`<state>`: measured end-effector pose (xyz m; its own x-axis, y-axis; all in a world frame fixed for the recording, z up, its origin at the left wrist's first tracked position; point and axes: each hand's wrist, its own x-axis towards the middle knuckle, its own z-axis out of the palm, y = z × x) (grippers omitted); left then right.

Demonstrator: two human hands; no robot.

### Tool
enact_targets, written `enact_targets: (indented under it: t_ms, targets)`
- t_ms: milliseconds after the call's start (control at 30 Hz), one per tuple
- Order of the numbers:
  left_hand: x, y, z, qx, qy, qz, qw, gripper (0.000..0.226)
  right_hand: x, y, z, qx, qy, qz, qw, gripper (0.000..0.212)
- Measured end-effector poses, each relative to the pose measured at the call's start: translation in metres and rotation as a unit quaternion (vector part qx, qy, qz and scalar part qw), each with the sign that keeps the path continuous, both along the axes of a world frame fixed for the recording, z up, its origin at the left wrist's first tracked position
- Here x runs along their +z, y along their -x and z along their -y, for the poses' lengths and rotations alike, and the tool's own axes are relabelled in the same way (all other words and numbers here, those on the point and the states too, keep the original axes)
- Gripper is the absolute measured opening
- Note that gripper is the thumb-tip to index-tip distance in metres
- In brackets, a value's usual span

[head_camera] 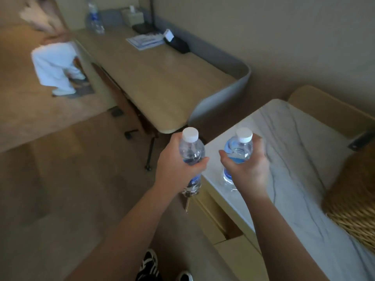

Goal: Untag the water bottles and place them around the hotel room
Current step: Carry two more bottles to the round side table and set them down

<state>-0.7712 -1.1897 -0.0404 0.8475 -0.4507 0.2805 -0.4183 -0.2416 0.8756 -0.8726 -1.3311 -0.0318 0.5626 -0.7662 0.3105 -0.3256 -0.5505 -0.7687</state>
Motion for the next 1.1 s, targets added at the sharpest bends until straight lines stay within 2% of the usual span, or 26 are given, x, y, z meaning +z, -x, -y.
enact_targets:
  t_ms: [200, 400, 633, 767, 867, 1000, 1100]
  targets:
    - [-0.009, -0.038, -0.108, 0.145, -0.018, -0.007, 0.989, 0.064, -0.004, -0.079, -0.072, 0.138, -0.061, 0.031, 0.988, 0.07]
    - [-0.018, -0.07, -0.234, 0.317, -0.031, -0.009, 0.948, 0.052, -0.025, -0.159, -0.188, 0.309, -0.106, 0.026, 0.945, 0.06]
    - [-0.03, -0.09, -0.394, 0.506, -0.024, -0.056, 0.86, 0.047, -0.048, -0.242, -0.356, 0.47, -0.119, 0.002, 0.875, 0.055]
    - [-0.032, -0.095, -0.485, 0.589, -0.01, -0.088, 0.804, 0.048, -0.049, -0.281, -0.463, 0.553, -0.14, -0.009, 0.821, 0.046]
    - [-0.029, -0.095, -0.547, 0.639, -0.006, -0.094, 0.763, 0.051, -0.048, -0.305, -0.538, 0.605, -0.159, -0.027, 0.78, 0.045]
    - [-0.026, -0.099, -0.617, 0.699, 0.003, -0.095, 0.709, 0.053, -0.048, -0.335, -0.619, 0.653, -0.164, -0.044, 0.738, 0.053]
    - [-0.027, -0.107, -0.661, 0.736, 0.005, -0.101, 0.669, 0.053, -0.05, -0.36, -0.671, 0.681, -0.147, -0.038, 0.716, 0.05]
